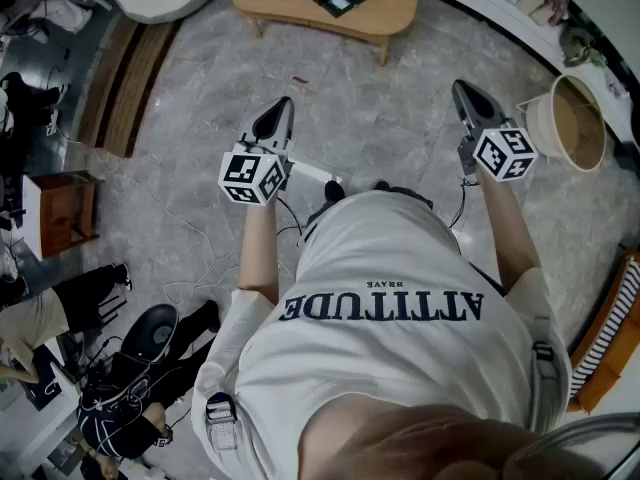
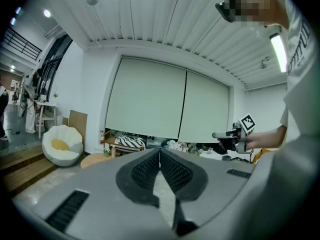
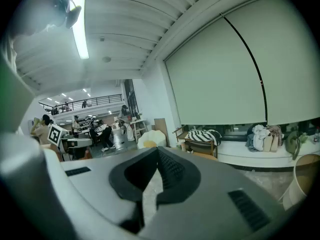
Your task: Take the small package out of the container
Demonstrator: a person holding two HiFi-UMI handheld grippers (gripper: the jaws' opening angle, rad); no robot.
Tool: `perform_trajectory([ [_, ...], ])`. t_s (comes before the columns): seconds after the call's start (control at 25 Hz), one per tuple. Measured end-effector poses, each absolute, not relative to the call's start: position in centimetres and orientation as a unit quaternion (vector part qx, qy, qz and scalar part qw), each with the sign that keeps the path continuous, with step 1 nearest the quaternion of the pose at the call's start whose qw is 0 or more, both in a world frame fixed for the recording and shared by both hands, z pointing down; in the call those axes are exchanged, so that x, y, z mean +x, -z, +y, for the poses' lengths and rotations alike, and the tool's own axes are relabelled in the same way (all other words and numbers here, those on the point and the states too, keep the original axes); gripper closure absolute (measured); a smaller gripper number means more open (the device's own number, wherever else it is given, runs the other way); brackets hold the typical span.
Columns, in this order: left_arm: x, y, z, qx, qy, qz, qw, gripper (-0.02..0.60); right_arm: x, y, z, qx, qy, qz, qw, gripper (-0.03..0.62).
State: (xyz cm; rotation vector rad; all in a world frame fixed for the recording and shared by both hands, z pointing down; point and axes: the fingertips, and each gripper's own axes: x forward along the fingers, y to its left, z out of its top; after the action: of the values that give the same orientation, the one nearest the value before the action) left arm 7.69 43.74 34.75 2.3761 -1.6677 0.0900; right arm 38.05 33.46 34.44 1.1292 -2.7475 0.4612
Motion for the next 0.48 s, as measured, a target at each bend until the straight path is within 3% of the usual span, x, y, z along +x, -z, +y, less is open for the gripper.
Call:
perform_trajectory([
  [0.48, 8.7, -34.4, 42.4, 0.813, -0.034, -0.569, 0.117, 0.559, 39.0, -34.1, 32.1, 0.374, -0.157, -0.912, 0.061, 0.574],
])
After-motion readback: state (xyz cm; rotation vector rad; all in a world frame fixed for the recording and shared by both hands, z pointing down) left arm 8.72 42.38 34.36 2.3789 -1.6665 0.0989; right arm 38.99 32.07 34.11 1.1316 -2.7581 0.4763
